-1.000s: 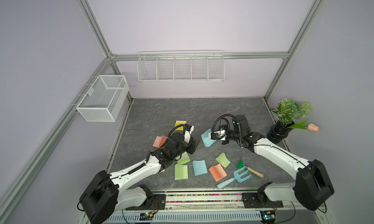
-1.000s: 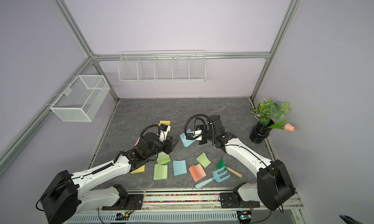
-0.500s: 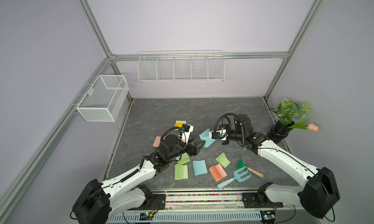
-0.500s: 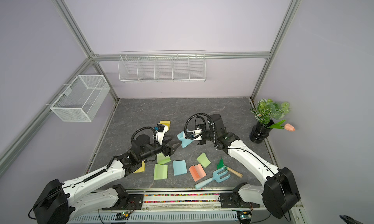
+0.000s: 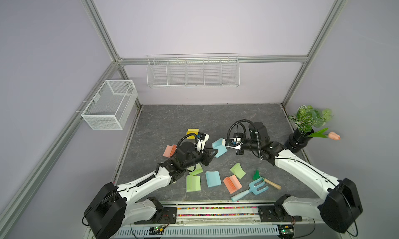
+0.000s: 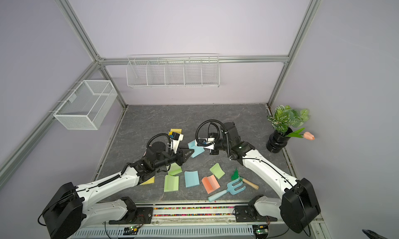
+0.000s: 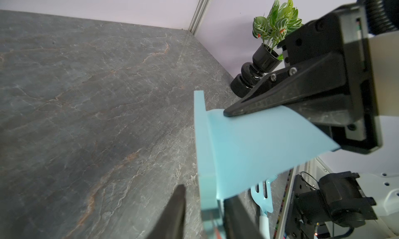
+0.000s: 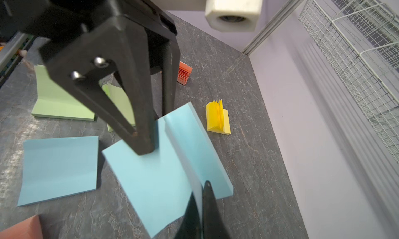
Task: Tear off pages from different memo pads
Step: Tear off the paper from the memo pad.
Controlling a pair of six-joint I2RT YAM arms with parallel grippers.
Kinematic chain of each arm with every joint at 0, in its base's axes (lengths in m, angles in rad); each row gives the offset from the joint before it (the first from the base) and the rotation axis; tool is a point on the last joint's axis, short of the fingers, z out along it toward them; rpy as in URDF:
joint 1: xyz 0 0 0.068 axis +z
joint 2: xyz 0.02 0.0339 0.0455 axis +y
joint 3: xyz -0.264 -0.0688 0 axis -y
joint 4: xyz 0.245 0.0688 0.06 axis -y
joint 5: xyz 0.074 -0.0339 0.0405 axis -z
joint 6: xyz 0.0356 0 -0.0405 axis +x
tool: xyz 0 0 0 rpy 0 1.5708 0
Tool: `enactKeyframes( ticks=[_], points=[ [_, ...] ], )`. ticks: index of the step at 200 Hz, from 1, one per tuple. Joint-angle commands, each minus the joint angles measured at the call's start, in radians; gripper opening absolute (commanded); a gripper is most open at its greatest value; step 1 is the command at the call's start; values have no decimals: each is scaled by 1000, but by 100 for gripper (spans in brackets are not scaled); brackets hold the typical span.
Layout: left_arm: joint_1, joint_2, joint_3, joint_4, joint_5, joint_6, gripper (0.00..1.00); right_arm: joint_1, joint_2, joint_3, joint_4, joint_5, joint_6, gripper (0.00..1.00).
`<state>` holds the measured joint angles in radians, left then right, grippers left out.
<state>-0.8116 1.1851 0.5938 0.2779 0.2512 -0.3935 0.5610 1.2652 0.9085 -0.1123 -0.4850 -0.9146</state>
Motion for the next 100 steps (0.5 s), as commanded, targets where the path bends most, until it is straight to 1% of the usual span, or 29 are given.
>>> enactKeyframes(
  ticks=[1, 6, 29, 47, 69, 86, 100],
  points=[
    [1, 8, 36, -13, -11, -7, 5, 6, 7, 42, -25, 10, 48, 7],
    [0, 8, 39, -18, -12, -5, 0, 6, 12, 44, -27, 8, 49, 7],
    [1, 15, 53, -48, -37, -12, 0, 5, 20, 49, -15, 28, 61, 6],
    [0, 33, 78, -88, -70, -17, 0, -8, 5, 36, 57, 71, 94, 7],
    [0, 59, 104, -140, -132, -29, 0, -41, -3, 27, 173, 159, 145, 7],
    [0, 73, 122, -178, -181, -39, 0, -63, 13, 43, 226, 242, 141, 7],
    [1, 77, 130, -201, -211, -43, 0, -85, 39, 56, 262, 278, 117, 7]
  ],
)
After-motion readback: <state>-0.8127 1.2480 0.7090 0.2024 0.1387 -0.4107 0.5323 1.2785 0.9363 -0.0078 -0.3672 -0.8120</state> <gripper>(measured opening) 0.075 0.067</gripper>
